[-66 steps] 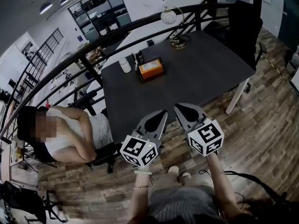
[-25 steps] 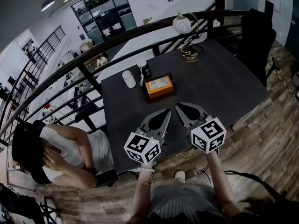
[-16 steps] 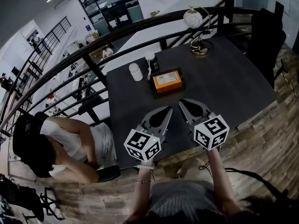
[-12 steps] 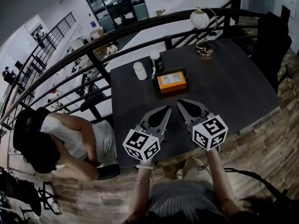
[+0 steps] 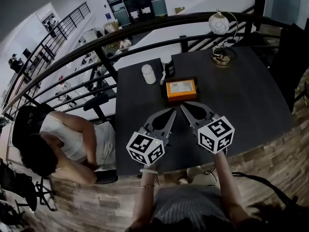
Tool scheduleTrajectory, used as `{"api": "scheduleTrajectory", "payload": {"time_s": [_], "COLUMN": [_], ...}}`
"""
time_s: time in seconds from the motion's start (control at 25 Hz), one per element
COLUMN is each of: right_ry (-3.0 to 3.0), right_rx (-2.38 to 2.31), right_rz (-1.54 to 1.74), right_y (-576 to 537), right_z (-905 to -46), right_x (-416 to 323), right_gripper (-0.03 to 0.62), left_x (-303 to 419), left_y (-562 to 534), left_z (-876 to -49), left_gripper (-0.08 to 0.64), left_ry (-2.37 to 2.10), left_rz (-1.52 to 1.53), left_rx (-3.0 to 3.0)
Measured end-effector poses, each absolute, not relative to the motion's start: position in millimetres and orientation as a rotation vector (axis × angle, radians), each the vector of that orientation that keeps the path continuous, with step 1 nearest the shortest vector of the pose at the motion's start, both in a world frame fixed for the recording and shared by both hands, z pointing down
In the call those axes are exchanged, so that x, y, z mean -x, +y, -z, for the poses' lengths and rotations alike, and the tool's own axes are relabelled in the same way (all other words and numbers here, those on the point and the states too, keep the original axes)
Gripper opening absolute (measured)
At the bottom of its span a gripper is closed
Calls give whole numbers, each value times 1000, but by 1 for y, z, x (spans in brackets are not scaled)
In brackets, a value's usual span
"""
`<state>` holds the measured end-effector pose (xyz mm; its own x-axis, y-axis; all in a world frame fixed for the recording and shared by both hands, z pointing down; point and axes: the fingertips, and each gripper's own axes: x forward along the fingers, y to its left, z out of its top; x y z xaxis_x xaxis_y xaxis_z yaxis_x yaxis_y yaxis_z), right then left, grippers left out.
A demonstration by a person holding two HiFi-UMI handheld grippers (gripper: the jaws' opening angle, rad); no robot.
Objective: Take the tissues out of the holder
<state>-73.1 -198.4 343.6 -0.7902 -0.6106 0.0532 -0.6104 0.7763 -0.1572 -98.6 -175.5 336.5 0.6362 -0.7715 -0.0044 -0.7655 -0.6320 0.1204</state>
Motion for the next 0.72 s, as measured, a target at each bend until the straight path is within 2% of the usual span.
{"api": "scheduleTrajectory", "payload": {"time_s": [0.72], "right_ry": [3223], "right_rx": [756], "right_rz": [257], "right_y": [-283], "right_z": [-365], "right_x": [51], "right_gripper": [14], "left_x": [68], "left_y": [-262], "left_z": [-354], "left_gripper": [8], "left_ry": [-1399], "left_rz": [60], "left_rx": [-2604]}}
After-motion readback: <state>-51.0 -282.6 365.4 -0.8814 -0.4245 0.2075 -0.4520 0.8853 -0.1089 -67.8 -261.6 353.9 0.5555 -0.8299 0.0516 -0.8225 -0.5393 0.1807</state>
